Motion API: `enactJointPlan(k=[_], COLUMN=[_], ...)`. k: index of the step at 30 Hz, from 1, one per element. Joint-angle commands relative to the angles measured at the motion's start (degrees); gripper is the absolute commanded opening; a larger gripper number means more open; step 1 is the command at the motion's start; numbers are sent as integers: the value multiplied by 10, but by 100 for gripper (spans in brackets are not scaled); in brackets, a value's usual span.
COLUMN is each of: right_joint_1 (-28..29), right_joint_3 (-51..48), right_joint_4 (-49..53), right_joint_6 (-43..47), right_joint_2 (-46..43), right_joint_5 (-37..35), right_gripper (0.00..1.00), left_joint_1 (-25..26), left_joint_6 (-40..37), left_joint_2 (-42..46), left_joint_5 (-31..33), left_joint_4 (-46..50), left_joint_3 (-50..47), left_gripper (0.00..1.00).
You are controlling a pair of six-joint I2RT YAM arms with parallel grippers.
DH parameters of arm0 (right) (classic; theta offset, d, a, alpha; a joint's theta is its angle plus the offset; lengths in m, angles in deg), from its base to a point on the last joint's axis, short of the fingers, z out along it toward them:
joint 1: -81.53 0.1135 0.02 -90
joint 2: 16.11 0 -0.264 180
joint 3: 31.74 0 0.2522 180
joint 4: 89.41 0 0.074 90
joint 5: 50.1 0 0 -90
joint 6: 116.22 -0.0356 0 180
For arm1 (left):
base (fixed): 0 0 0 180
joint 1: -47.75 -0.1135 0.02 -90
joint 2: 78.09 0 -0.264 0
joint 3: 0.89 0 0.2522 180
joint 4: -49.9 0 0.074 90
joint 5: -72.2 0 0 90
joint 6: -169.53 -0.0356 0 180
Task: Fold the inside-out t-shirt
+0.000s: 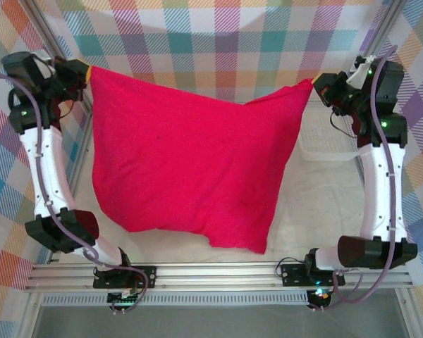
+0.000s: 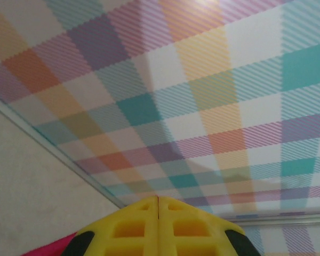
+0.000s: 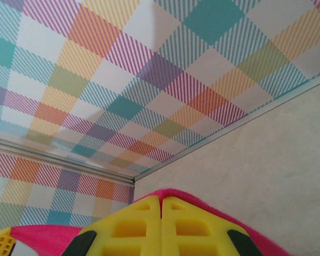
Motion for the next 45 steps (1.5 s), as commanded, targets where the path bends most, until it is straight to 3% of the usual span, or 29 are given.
enactJointPlan(k=[1, 7, 10, 13, 18, 21, 26, 29, 32, 38, 45], right_joint_1=[0, 0, -4, -6, 3, 26, 76, 88, 96, 98, 98], right_joint_3=[98, 394, 551, 540, 341, 148, -228, -422, -592, -774, -822], right_joint_4=[-38, 29, 62, 27, -38, -92, -187, -217, -244, -215, -122], right_joint_6=[-1, 20, 23, 17, 27, 41, 38, 13, -18, -34, -23], right_joint_2=[35, 180, 251, 243, 135, 41, -130, -205, -267, -369, -456], right_joint_5=[14, 21, 31, 57, 91, 81, 40, 22, 20, 20, 14], right_gripper=[0, 0, 0, 0, 0, 0, 0, 0, 0, 0, 0], left_joint_1=[28, 38, 28, 19, 16, 18, 18, 23, 26, 25, 14], left_joint_6=[-6, 40, 105, 112, -13, -97, -137, -135, -129, -127, -142], left_joint_2=[-36, -203, -254, -250, -201, -109, 132, 225, 274, 314, 354], left_joint_5=[18, 7, -7, -19, -42, -46, -4, 23, 45, 60, 104], left_joint_4=[-25, 8, -49, -88, 31, 55, -94, -131, -128, -95, -7], left_joint_3=[88, 394, 491, 490, 451, 267, -255, -475, -630, -797, -796], left_gripper=[0, 0, 0, 0, 0, 0, 0, 0, 0, 0, 0])
